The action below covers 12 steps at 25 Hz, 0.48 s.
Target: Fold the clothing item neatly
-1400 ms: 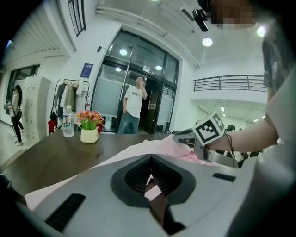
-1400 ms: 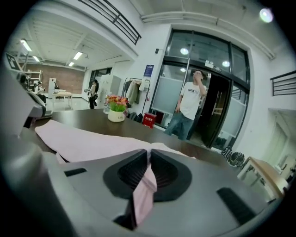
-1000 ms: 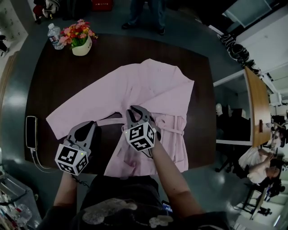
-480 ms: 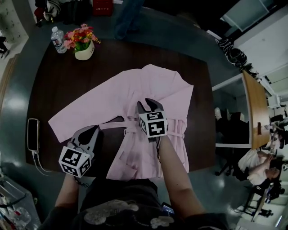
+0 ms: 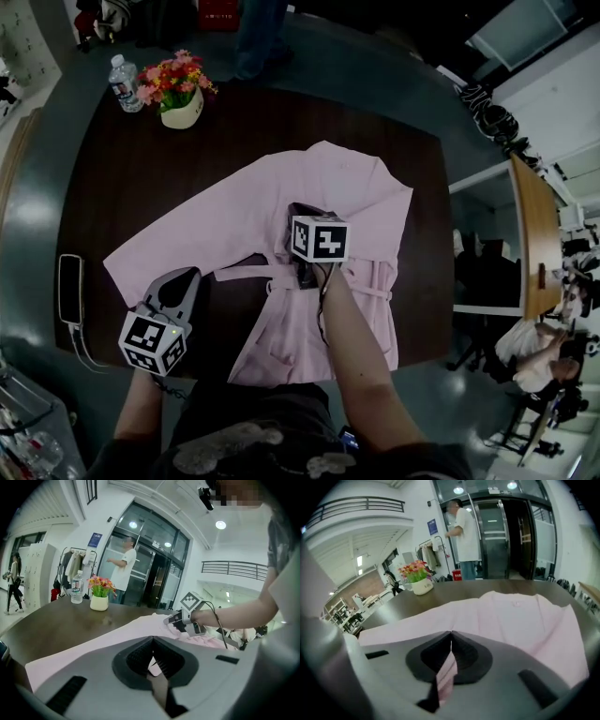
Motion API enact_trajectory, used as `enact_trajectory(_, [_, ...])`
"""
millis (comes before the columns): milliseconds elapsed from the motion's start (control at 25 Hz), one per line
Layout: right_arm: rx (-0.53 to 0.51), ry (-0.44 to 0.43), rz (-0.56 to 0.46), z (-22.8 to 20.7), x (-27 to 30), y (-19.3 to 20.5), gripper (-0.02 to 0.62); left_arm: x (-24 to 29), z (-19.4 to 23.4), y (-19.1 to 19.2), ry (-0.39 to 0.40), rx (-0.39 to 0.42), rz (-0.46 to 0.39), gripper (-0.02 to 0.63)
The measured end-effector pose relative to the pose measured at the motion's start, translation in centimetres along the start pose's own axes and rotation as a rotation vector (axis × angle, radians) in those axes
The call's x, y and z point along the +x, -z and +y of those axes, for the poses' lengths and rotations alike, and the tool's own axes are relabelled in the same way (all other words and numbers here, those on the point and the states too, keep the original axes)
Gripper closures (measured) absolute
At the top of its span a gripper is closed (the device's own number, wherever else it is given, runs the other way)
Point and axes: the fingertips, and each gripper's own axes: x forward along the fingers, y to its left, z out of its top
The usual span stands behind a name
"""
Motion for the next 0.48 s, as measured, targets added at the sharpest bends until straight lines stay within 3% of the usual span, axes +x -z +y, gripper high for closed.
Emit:
enact_trajectory(160, [-0.134,-0.136,-0.086,5.2,-0.7,-2.0,0.598,0.0,0.5,0.3,-0.003,-0.007,0.004,0.595])
enact_trajectory(320, [-0.284,-0.277,-0.085,9.7,-0.5,-1.2,0.598,0.1,0.6,0.5,-0.003,-0.007,0.006,0.597])
enact_trajectory(360, [-0.294,-0.31,-0.081,10.5,-0.4,-0.9,0.56,0.2,0.5,0.5,-0.002,-0.007,0.009,0.595])
enact_trajectory(400, [-0.295,-0.332,-0.079,10.9,-0.4,-0.6,0.453,0.3,0.4,0.6,-0.001,-0.007,0.012,0.595])
enact_trajectory(480, [-0.285,-0.34,-0.09,10.9,-0.8,-0.3,0.422,0.4,0.2,0.6,0.003,-0.005,0.017,0.597])
